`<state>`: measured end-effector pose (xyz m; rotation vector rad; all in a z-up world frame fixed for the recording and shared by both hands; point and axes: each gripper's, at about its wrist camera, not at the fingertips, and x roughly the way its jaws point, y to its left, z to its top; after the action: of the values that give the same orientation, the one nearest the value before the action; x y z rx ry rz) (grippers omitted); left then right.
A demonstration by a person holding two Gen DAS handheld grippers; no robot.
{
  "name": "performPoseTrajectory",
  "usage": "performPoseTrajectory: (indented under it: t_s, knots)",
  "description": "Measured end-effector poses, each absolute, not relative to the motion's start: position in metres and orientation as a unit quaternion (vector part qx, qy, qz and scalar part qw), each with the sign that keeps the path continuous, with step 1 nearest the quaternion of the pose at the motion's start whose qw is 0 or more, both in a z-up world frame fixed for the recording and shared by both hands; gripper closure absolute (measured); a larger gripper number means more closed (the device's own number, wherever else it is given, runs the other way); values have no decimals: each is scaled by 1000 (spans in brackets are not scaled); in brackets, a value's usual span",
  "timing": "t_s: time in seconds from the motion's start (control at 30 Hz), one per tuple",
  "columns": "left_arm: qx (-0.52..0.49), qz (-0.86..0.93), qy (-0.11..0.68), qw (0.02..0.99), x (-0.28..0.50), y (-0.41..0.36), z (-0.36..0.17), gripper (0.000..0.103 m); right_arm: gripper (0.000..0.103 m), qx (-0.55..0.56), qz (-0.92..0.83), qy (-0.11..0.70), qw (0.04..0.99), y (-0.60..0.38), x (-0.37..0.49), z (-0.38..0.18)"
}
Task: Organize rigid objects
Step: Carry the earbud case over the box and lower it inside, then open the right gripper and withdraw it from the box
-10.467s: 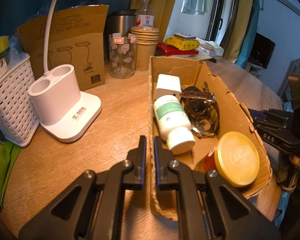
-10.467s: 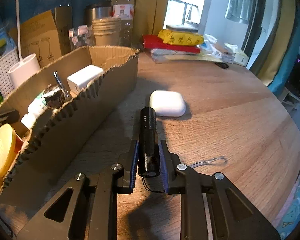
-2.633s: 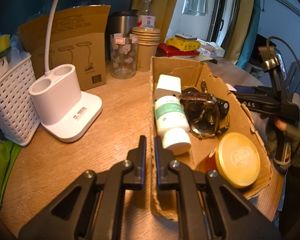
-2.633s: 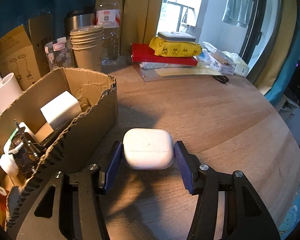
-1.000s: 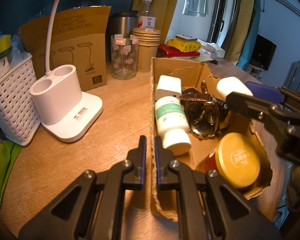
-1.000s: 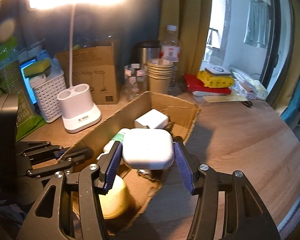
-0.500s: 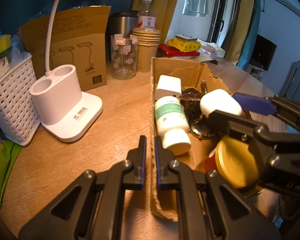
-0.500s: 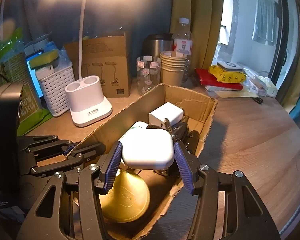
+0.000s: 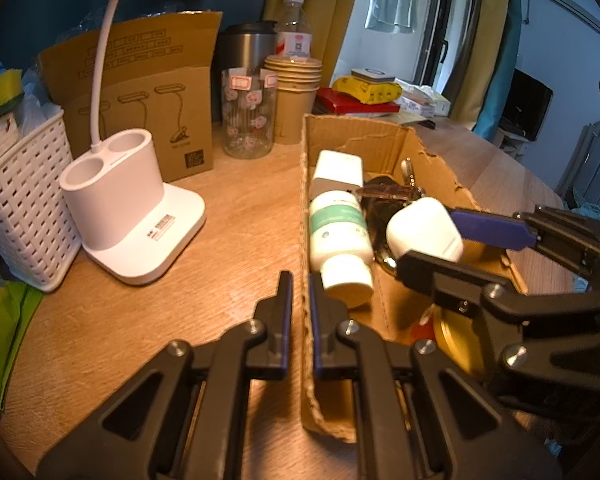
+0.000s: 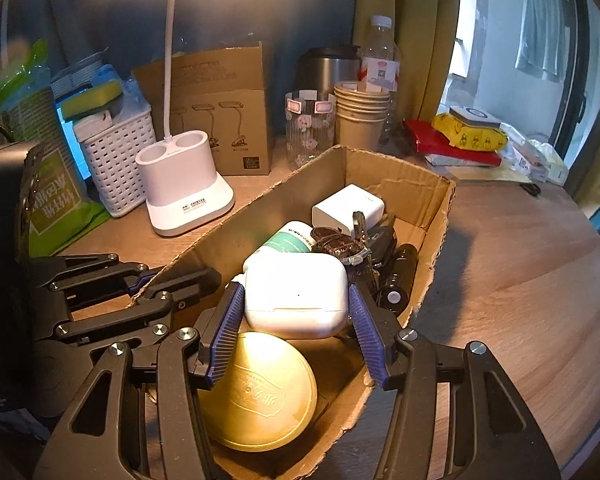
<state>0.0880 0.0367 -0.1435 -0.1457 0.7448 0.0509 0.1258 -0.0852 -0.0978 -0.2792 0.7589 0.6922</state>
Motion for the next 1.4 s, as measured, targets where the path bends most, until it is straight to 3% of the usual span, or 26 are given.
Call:
performPoseTrajectory:
  t_s: [0.9, 1.13, 1.4]
  knots:
    - [-71, 25, 364, 928, 88, 36, -144, 95, 45, -119, 320, 350, 873, -96, 121, -90]
    - [-71, 25, 364, 928, 88, 36, -145, 95, 37, -111, 311, 344, 879, -103, 118, -87]
    - [-70, 25, 364, 928, 89, 36, -145, 95, 36, -92, 283, 336, 894, -121, 116, -81]
